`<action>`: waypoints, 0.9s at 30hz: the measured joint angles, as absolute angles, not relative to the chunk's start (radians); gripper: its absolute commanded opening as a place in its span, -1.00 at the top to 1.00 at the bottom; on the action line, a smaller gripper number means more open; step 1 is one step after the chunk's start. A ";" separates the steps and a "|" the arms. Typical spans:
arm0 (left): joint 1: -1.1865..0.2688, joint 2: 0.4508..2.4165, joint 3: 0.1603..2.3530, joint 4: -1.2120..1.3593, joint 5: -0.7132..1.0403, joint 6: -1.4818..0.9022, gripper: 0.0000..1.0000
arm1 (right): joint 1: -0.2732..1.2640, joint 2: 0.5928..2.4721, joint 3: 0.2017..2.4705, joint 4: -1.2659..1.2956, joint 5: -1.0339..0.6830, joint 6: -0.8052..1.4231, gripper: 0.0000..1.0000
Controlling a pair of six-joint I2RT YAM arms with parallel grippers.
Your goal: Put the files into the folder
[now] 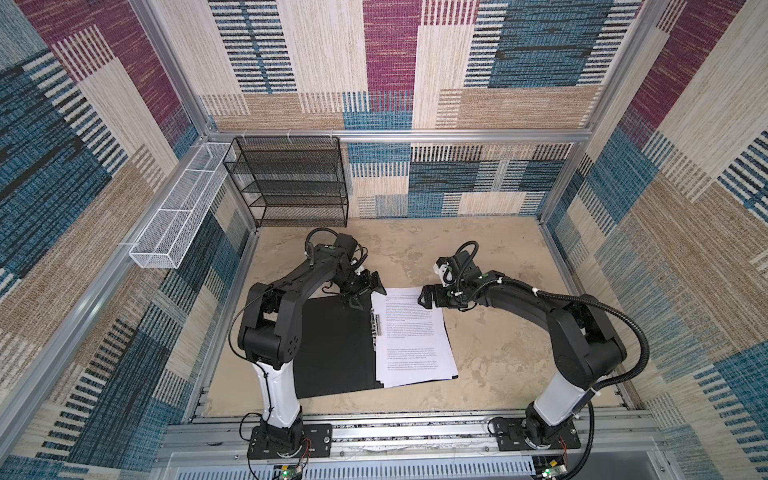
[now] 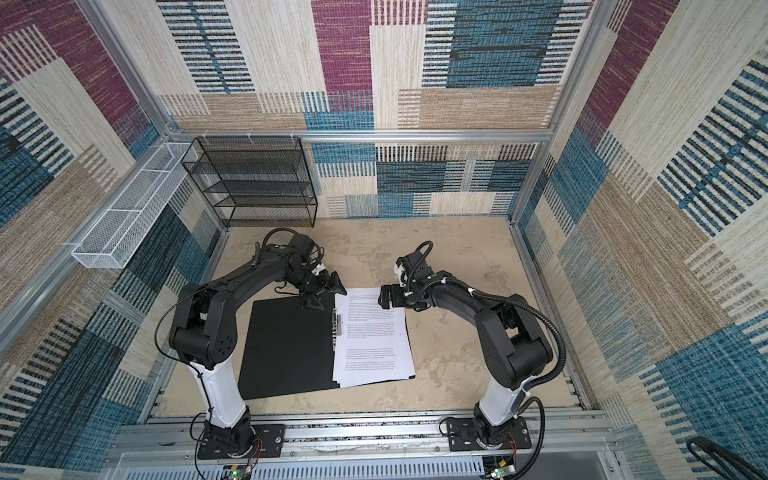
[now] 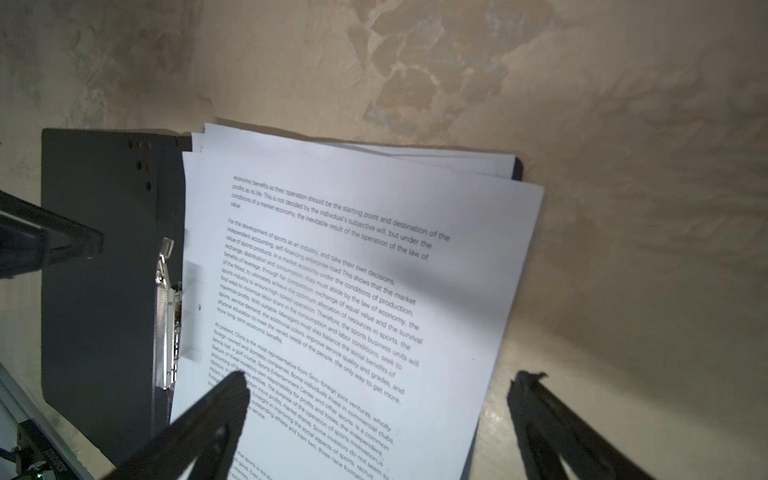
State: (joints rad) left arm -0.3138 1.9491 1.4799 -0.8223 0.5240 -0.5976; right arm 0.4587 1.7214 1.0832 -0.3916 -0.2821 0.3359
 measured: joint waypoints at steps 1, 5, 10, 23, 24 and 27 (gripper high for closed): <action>-0.315 1.967 1.491 -0.822 0.518 -0.603 -0.80 | 0.458 1.725 1.083 -0.387 -0.287 0.338 -0.99; -0.316 2.023 1.531 -0.822 0.499 -0.626 -0.81 | 0.456 1.731 1.082 -0.371 -0.300 0.347 -0.99; -0.329 2.078 1.589 -0.813 0.500 -0.638 -0.81 | 0.454 1.753 1.072 -0.348 -0.314 0.352 -0.99; -0.350 2.151 1.646 -0.810 0.517 -0.662 -0.80 | 0.454 1.784 1.067 -0.317 -0.364 0.365 -0.99; -0.352 2.156 1.652 -0.809 0.529 -0.663 -0.80 | 0.454 1.785 1.067 -0.311 -0.370 0.365 -0.99; -0.356 2.166 1.663 -0.809 0.532 -0.674 -0.80 | 0.457 1.790 1.069 -0.303 -0.389 0.365 -0.99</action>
State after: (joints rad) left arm -0.3557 2.1658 1.6630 -0.8085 0.5323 -0.6739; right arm 0.4568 1.7901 1.0687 -0.3035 -0.3889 0.3653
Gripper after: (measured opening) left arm 0.902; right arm 0.996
